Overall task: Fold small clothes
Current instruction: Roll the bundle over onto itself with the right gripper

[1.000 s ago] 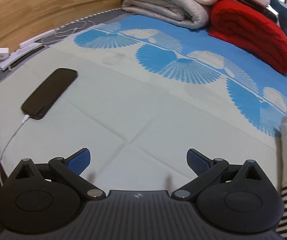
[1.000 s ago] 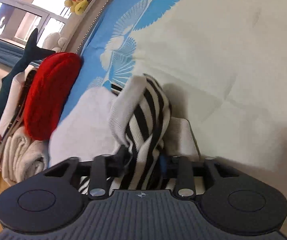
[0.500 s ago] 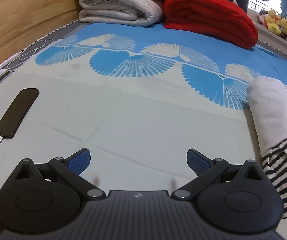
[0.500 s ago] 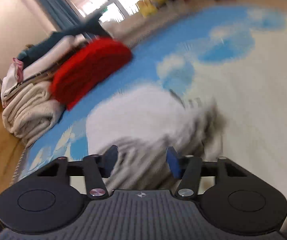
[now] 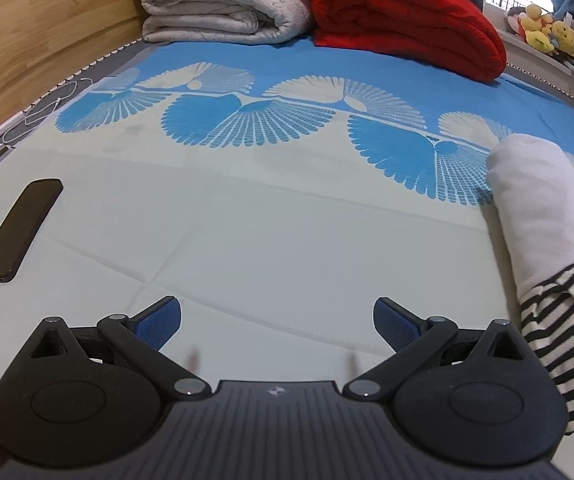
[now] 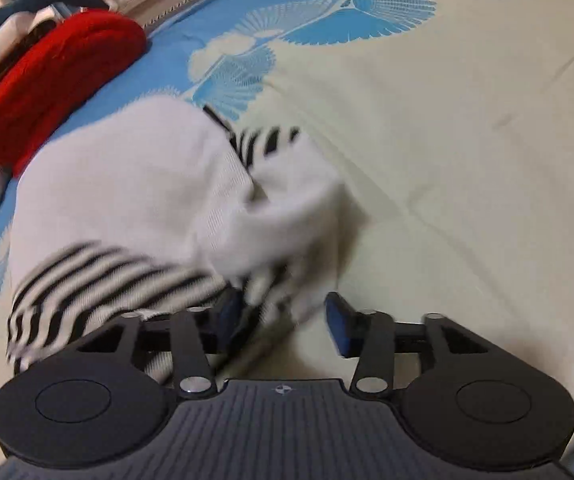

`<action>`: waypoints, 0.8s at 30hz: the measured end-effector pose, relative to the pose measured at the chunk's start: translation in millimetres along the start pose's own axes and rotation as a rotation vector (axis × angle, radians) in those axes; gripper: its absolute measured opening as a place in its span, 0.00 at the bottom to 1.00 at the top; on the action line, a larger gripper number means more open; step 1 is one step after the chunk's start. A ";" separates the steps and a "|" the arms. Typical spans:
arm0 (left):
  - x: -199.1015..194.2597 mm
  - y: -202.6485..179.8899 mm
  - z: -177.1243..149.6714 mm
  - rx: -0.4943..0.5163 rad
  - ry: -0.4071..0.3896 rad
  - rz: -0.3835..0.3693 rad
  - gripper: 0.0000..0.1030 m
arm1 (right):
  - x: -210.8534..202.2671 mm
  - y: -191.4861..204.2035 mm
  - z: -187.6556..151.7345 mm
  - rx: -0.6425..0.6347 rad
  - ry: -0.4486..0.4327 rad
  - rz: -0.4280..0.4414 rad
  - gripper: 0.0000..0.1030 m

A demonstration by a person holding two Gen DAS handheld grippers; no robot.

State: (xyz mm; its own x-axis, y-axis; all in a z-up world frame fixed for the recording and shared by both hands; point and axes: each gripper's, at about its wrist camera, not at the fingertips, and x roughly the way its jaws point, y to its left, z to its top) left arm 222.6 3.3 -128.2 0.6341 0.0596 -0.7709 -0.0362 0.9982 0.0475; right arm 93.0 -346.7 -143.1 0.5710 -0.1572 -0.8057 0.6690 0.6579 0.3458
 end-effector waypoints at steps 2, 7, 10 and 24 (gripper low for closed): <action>-0.4 -3.0 -0.8 0.002 0.000 -0.010 1.00 | -11.1 0.7 -1.3 -0.011 -0.032 0.010 0.51; 1.3 -14.3 -4.8 0.030 0.003 -0.005 1.00 | -38.7 17.6 -11.5 -0.138 -0.195 0.250 0.52; 2.8 -18.1 -6.1 0.034 0.009 -0.003 1.00 | -2.4 43.6 -24.3 -0.241 -0.085 0.388 0.52; -17.9 -22.4 16.1 -0.032 -0.069 -0.116 1.00 | -6.8 -36.9 -28.0 0.249 0.097 0.380 0.82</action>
State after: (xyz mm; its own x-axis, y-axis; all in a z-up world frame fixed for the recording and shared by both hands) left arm 224.5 -20.2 -105.2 0.6870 -0.0552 -0.7246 0.0166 0.9980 -0.0603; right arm 51.2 -349.3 -163.9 0.7587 0.1385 -0.6365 0.5212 0.4569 0.7208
